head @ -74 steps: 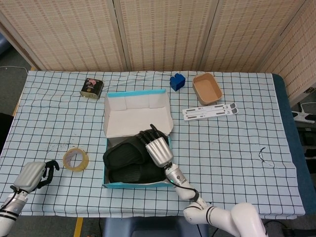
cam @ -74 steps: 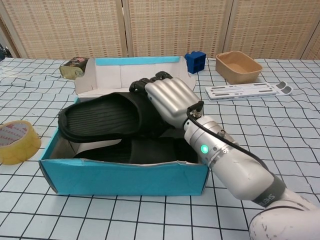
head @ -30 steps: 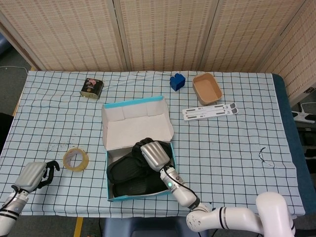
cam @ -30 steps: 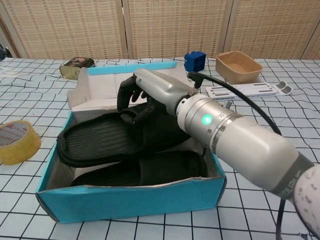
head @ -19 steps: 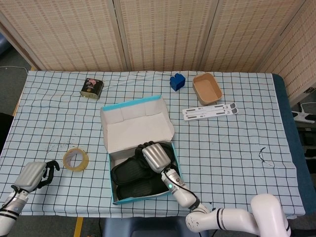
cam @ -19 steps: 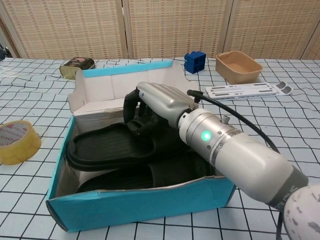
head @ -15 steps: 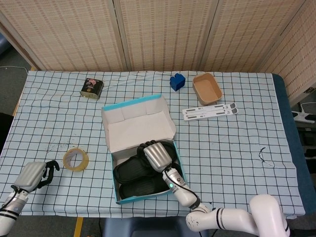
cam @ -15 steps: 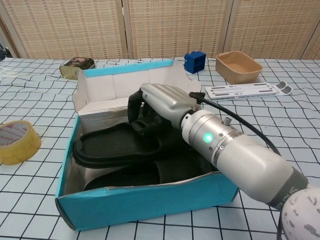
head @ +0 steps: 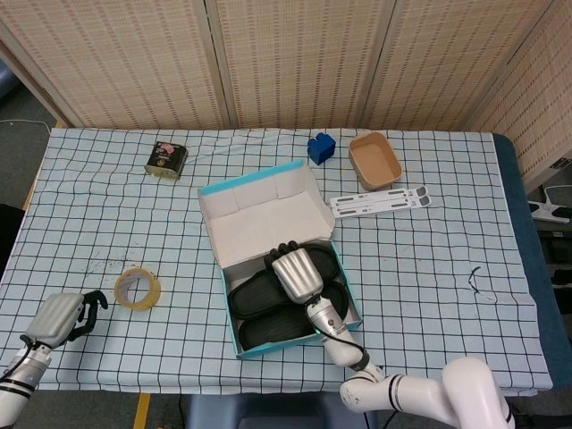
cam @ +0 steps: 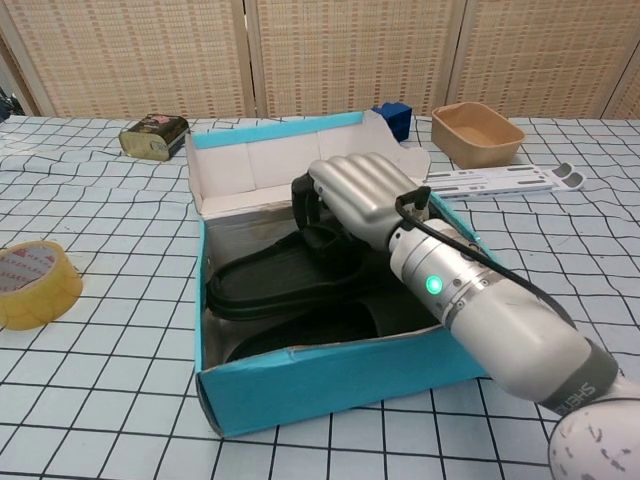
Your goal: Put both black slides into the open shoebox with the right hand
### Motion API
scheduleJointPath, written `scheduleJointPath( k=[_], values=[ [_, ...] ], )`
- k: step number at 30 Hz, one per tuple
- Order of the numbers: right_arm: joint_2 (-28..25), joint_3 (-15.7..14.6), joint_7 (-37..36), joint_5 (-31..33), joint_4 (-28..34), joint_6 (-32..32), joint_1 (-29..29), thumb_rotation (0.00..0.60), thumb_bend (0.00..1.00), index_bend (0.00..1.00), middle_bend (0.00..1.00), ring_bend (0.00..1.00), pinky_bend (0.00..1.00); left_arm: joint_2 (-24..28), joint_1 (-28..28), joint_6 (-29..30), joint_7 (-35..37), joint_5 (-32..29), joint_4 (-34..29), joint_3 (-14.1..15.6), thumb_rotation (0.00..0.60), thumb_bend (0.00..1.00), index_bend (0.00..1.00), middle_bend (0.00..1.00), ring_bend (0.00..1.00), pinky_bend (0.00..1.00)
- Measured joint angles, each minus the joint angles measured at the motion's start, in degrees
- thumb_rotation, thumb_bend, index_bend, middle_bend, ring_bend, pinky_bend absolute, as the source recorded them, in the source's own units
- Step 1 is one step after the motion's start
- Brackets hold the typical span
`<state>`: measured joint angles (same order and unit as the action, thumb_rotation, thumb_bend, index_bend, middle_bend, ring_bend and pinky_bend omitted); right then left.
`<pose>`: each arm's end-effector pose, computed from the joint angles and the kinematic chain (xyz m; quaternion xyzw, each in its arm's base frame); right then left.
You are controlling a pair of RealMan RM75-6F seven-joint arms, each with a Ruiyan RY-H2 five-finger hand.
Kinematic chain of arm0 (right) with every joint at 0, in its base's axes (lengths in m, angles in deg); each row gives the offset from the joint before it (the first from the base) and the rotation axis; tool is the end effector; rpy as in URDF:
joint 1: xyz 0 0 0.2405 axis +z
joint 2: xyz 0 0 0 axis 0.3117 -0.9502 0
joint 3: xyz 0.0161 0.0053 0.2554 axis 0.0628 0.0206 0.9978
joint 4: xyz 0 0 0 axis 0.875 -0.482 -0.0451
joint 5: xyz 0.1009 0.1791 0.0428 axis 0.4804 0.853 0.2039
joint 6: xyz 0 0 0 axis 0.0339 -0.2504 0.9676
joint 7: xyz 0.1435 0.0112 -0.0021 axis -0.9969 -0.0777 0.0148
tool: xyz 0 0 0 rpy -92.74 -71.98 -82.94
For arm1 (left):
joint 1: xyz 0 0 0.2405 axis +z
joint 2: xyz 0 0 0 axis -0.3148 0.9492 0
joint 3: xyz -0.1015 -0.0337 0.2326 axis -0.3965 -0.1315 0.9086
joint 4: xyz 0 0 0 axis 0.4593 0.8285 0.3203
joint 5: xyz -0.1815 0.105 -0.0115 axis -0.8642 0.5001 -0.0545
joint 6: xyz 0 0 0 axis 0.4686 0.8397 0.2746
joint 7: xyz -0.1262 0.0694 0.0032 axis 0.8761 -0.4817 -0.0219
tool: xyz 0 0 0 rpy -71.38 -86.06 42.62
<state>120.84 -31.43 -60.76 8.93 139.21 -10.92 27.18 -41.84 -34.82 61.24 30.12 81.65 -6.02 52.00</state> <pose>-0.0702 -0.3142 -0.1129 0.7269 -0.2783 0.4606 0.4267 -0.3341 0.2257 0.1135 -0.6708 -0.4666 -0.3130 0.4841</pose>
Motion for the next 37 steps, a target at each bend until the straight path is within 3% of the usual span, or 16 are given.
scheduleJointPath(
  k=[6, 12, 18, 23, 26, 30, 34, 37],
  values=[
    [-0.40, 1.87, -4.32, -2.41, -0.21, -2.19, 0.18, 0.600, 0.44, 0.48, 0.42, 0.21, 0.15, -0.14, -0.16, -0.34, -0.35, -0.09, 0.01, 0.03, 0.600, 0.73, 0.46, 0.59, 0.64, 0.58],
    [-4.89, 2.74, -5.03, -2.77, 8.17, -3.01, -1.03, 0.600, 0.44, 0.46, 0.36, 0.14, 0.10, -0.13, -0.15, -0.23, -0.56, -0.04, -0.06, 0.04, 0.600, 0.73, 0.46, 0.59, 0.64, 0.58],
    [-15.32, 1.90, -3.21, -1.78, 24.26, -3.68, -4.90, 0.600, 0.43, 0.46, 0.35, 0.12, 0.10, -0.07, -0.01, 0.15, -0.69, -0.11, -0.15, -0.05, 0.600, 0.73, 0.46, 0.59, 0.64, 0.58],
    [-29.92, -2.66, -2.92, -3.25, 34.71, -6.92, -11.96, 0.600, 0.38, 0.46, 0.35, 0.12, 0.10, 0.10, 0.38, 1.26, -0.69, -0.01, -0.37, -0.21, 0.600, 0.73, 0.46, 0.59, 0.64, 0.58],
    [-36.67, -6.79, -4.42, -5.58, 34.73, -12.33, -18.68, 0.600, 0.27, 0.45, 0.35, 0.11, 0.09, 0.17, 0.73, 2.26, -0.93, 0.02, -0.54, -0.42, 0.600, 0.73, 0.46, 0.59, 0.64, 0.58],
    [-38.99, -10.22, -7.66, -6.17, 28.72, -18.92, -25.84, 0.600, 0.22, 0.38, 0.27, 0.05, 0.01, 0.10, 1.23, 3.78, -1.46, 0.12, -0.76, -0.76, 0.600, 0.73, 0.46, 0.59, 0.64, 0.58],
    [-40.45, -12.17, -14.20, -4.31, 21.76, -19.39, -30.76, 0.600, 0.17, 0.34, 0.22, 0.01, 0.00, -0.08, 1.56, 4.76, -2.23, 0.48, -1.16, -0.94, 0.600, 0.73, 0.46, 0.59, 0.64, 0.58],
    [-42.13, -13.08, -17.92, -4.16, 20.53, -18.58, -32.42, 0.600, 0.16, 0.33, 0.19, 0.00, 0.00, -0.22, 1.60, 5.05, -2.64, 1.06, -1.13, -0.84, 0.600, 0.73, 0.46, 0.59, 0.64, 0.58]
  ],
)
